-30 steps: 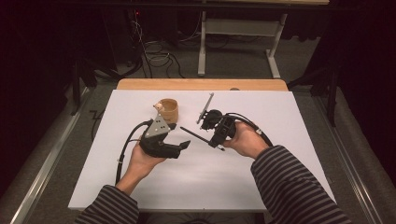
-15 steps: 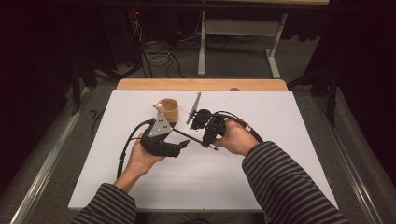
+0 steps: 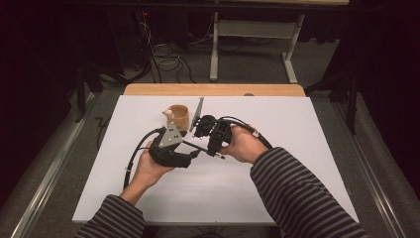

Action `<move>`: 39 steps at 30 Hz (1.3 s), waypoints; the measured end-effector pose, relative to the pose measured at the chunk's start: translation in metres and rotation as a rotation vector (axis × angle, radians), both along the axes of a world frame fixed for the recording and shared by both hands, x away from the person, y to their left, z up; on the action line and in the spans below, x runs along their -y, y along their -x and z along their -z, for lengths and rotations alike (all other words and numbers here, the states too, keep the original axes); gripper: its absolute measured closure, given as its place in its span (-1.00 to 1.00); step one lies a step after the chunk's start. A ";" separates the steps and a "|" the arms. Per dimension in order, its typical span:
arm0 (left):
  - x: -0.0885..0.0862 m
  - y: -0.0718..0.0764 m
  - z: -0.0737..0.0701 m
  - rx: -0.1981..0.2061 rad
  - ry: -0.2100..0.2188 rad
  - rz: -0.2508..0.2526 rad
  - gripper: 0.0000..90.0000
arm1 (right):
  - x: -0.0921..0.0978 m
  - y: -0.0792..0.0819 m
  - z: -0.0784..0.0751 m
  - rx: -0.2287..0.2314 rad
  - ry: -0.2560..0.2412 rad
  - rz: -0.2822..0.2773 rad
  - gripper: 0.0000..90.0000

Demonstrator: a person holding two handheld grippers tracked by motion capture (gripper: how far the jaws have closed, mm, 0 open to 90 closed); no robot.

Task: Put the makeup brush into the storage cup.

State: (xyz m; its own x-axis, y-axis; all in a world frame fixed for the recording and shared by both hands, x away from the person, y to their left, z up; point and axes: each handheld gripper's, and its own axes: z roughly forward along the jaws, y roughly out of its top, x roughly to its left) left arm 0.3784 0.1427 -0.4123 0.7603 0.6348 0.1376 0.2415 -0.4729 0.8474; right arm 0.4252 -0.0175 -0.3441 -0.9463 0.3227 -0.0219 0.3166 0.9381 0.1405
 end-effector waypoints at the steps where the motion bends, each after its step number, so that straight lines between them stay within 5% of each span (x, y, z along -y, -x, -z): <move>1: 0.000 0.000 0.000 -0.002 -0.005 0.003 -0.39 | 0.000 0.000 -0.001 -0.003 -0.002 0.000 0.90; 19: 0.005 0.002 0.003 -0.007 -0.049 0.010 -0.24 | 0.000 0.002 -0.006 -0.015 -0.034 -0.014 0.90; 39: 0.010 0.006 0.003 -0.032 -0.073 0.049 0.22 | -0.003 0.002 -0.007 -0.017 -0.031 -0.032 0.89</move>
State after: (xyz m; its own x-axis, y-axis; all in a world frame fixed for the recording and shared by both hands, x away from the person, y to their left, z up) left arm 0.3725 0.1327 -0.4156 0.7947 0.5862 0.1575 0.2430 -0.5451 0.8024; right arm 0.4229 -0.0142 -0.3371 -0.9562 0.2926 0.0038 0.2892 0.9429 0.1650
